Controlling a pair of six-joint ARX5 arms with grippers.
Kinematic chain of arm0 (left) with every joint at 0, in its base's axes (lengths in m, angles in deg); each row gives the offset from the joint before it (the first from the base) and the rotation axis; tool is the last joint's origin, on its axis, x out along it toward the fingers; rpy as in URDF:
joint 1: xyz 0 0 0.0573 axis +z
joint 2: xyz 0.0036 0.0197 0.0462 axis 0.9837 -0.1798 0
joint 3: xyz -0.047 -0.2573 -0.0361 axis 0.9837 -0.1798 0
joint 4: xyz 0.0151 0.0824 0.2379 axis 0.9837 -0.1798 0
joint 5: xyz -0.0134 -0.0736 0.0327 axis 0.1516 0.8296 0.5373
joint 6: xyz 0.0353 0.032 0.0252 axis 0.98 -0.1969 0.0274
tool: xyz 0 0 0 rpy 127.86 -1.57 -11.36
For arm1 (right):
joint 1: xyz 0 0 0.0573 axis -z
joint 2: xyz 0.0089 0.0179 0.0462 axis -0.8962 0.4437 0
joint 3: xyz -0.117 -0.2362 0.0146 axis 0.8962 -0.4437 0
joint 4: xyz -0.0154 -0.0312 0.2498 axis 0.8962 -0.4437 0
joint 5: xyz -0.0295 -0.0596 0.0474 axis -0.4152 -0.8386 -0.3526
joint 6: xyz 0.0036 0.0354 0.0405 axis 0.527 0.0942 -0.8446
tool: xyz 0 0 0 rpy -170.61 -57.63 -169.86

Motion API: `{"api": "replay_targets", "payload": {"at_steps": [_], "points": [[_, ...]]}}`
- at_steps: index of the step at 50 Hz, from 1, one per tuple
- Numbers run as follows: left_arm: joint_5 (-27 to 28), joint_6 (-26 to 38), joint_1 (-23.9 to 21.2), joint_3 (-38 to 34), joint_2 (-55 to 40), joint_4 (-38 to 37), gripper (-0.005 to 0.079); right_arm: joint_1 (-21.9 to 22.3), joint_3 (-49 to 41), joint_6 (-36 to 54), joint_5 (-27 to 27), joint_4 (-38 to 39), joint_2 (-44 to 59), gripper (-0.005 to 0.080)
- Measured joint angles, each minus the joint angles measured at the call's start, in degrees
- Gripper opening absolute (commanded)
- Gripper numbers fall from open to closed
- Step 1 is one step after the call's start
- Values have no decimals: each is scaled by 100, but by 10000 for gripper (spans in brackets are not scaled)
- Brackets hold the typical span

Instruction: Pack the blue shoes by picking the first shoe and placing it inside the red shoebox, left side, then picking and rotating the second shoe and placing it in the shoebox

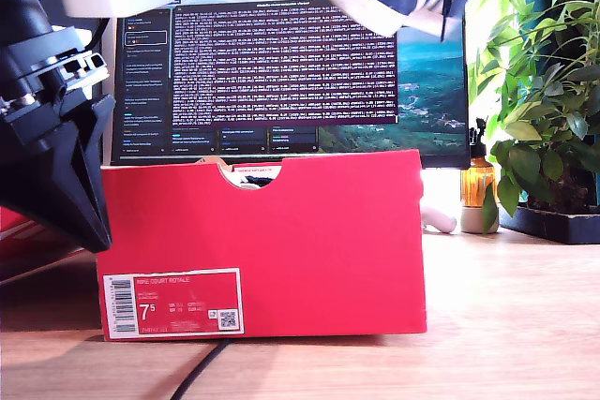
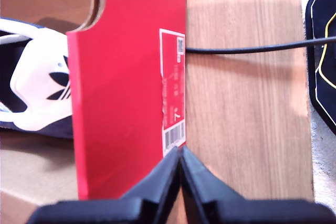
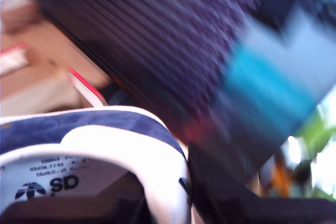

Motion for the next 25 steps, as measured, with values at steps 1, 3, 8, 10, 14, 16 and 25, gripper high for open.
{"api": "replay_targets", "payload": {"at_steps": [1, 3, 8, 10, 14, 16, 25], "points": [[2, 0, 0, 0, 0, 0, -19, -42, 0, 35, 13, 61, 0, -10], [0, 0, 0, 0, 0, 0, -19, -109, 2, 238, 28, 138, 0, -10], [0, 0, 0, 0, 0, 0, -19, -271, 2, 649, 160, 181, 2, -10], [2, 0, 0, 0, 0, 0, -19, -332, 2, 787, 243, 181, 9, -10], [2, 0, 0, 0, 0, 0, -19, -481, 2, 1005, 350, 197, 59, -10], [2, 0, 0, 0, 0, 0, -19, -562, 2, 1102, 380, 227, 114, -10], [2, 0, 0, 0, 0, 0, -19, -824, 11, 1445, 437, 354, 562, -10]]}}
